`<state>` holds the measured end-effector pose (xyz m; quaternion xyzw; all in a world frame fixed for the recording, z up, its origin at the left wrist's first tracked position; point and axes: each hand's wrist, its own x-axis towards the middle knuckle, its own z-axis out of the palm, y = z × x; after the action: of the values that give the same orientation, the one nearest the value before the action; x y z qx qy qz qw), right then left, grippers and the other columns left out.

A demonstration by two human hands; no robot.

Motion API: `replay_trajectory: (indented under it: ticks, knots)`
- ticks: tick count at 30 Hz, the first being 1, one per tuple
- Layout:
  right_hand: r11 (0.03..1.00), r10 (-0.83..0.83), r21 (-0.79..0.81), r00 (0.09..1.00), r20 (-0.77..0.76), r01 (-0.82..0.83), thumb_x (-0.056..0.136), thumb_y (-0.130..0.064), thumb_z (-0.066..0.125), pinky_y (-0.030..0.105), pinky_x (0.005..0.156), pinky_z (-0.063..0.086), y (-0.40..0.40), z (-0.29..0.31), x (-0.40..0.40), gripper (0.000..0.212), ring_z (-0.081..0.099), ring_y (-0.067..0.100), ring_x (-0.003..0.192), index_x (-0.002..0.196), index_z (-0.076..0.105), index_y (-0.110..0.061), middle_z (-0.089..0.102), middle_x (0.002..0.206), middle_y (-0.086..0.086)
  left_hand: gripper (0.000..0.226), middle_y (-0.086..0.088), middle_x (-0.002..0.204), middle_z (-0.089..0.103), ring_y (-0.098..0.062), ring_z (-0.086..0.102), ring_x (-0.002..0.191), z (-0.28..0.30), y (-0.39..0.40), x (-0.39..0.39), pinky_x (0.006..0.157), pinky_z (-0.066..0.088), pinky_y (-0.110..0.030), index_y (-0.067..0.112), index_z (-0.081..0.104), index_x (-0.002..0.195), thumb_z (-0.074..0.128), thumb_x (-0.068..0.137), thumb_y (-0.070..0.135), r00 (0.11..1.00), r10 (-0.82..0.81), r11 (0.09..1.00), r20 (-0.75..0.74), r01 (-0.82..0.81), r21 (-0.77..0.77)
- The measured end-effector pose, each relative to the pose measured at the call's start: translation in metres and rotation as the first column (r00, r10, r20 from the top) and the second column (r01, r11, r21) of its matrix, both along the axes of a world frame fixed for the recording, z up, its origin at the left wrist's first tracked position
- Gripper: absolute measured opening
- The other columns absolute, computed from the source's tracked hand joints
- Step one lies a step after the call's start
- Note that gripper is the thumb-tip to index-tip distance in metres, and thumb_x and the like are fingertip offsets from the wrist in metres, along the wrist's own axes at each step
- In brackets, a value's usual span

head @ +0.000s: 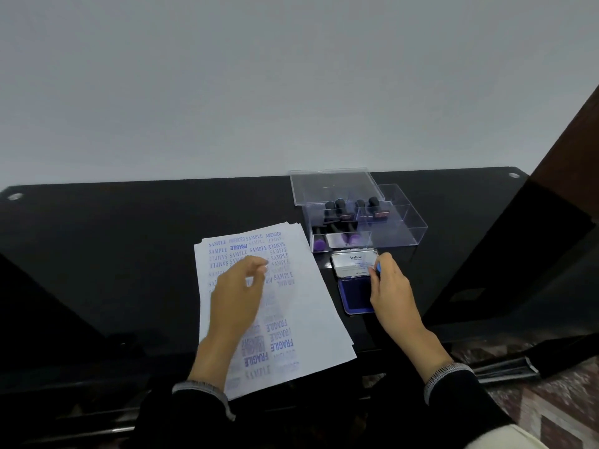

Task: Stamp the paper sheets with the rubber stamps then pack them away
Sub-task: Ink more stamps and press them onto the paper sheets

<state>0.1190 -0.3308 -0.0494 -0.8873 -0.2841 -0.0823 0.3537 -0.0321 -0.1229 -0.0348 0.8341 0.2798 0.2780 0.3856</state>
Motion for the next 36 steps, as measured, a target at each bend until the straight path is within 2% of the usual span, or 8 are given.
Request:
replay_trajectory:
  ticks: [5, 8, 10, 14, 17, 24, 29, 36]
  knots:
    - [0.998, -0.018, 0.058, 0.998, -0.058, 0.021, 0.097, -0.011, 0.046, 0.034, 0.049, 0.041, 0.001, 0.000, 0.001, 0.014, 0.054, 0.025, 0.065, 0.086, 0.037, -0.011, 0.051, 0.076, 0.007, 0.025, 0.011, 0.112, 0.063, -0.006, 0.053, 0.105, -0.020, 0.039, -0.031, 0.091, 0.047, -0.034, 0.023, 0.063, 0.114, 0.042, 0.101, 0.024, 0.976, 0.175, 0.974, -0.133, -0.152, 0.167]
    - [0.997, -0.019, 0.072, 0.998, -0.068, 0.024, 0.097, -0.010, 0.046, 0.036, 0.050, 0.042, 0.002, 0.000, 0.000, 0.013, 0.054, 0.027, 0.066, 0.087, 0.037, -0.011, 0.052, 0.077, 0.008, 0.034, -0.001, 0.139, 0.052, -0.018, 0.033, 0.139, -0.031, 0.051, -0.037, 0.120, 0.015, -0.045, 0.014, 0.056, 0.130, 0.039, 0.102, 0.021, 0.953, 0.212, 0.956, -0.214, -0.158, 0.246]
    - [0.998, -0.023, 0.056, 0.999, -0.048, 0.025, 0.097, -0.010, 0.046, 0.035, 0.049, 0.041, 0.002, 0.000, 0.000, 0.014, 0.053, 0.027, 0.065, 0.086, 0.037, -0.011, 0.051, 0.077, 0.009, 0.042, -0.002, 0.151, 0.037, -0.020, 0.014, 0.147, -0.034, 0.051, -0.037, 0.119, 0.001, -0.040, 0.012, 0.046, 0.140, 0.040, 0.101, 0.027, 0.927, 0.240, 0.946, -0.289, -0.157, 0.283]
    - [1.000, -0.027, -0.011, 0.999, 0.021, 0.027, 0.097, -0.009, 0.046, 0.021, 0.045, 0.029, 0.004, -0.003, 0.002, 0.019, 0.045, 0.015, 0.057, 0.082, 0.034, -0.014, 0.043, 0.075, -0.001, 0.061, -0.002, 0.158, 0.024, -0.019, 0.002, 0.149, -0.036, 0.049, -0.035, 0.121, -0.001, -0.042, 0.010, 0.034, 0.147, 0.044, 0.097, 0.044, 0.896, 0.291, 0.934, -0.334, -0.191, 0.301]
    - [0.997, -0.039, -0.067, 0.997, 0.066, 0.043, 0.097, -0.009, 0.044, 0.023, 0.045, 0.032, 0.006, -0.005, 0.001, 0.021, 0.044, 0.014, 0.057, 0.081, 0.032, -0.016, 0.040, 0.075, -0.004, 0.075, -0.002, 0.159, 0.020, -0.020, 0.001, 0.149, -0.036, 0.050, -0.034, 0.120, -0.002, -0.042, 0.008, 0.028, 0.149, 0.045, 0.093, 0.054, 0.880, 0.308, 0.935, -0.363, -0.210, 0.285]
    - [0.998, -0.003, 0.057, 0.999, -0.036, 0.005, 0.095, -0.007, 0.049, 0.033, 0.049, 0.044, 0.000, -0.001, 0.005, 0.015, 0.056, 0.022, 0.067, 0.086, 0.037, -0.012, 0.054, 0.078, 0.007, 0.083, -0.001, 0.159, 0.021, -0.020, 0.003, 0.149, -0.037, 0.051, -0.034, 0.120, -0.001, -0.044, 0.011, 0.028, 0.149, 0.046, 0.088, 0.064, 0.866, 0.315, 0.935, -0.389, -0.212, 0.285]
    - [0.999, 0.032, -0.001, 0.999, 0.025, -0.032, 0.095, -0.006, 0.048, 0.022, 0.045, 0.034, 0.001, -0.001, 0.003, 0.020, 0.050, 0.019, 0.060, 0.081, 0.035, -0.013, 0.047, 0.074, 0.002, 0.083, 0.000, 0.158, 0.023, -0.020, 0.007, 0.149, -0.038, 0.052, -0.034, 0.120, 0.000, -0.045, 0.012, 0.029, 0.149, 0.046, 0.087, 0.065, 0.863, 0.322, 0.932, -0.390, -0.217, 0.290]
    - [0.994, 0.034, 0.106, 0.990, -0.135, -0.020, 0.095, -0.007, 0.049, 0.031, 0.059, 0.056, -0.002, 0.003, 0.010, 0.011, 0.059, 0.012, 0.080, 0.092, 0.039, -0.010, 0.057, 0.093, 0.002, 0.083, -0.001, 0.158, 0.024, -0.019, 0.010, 0.148, -0.040, 0.053, -0.034, 0.120, 0.000, -0.045, 0.012, 0.029, 0.149, 0.046, 0.088, 0.065, 0.867, 0.320, 0.932, -0.383, -0.214, 0.294]
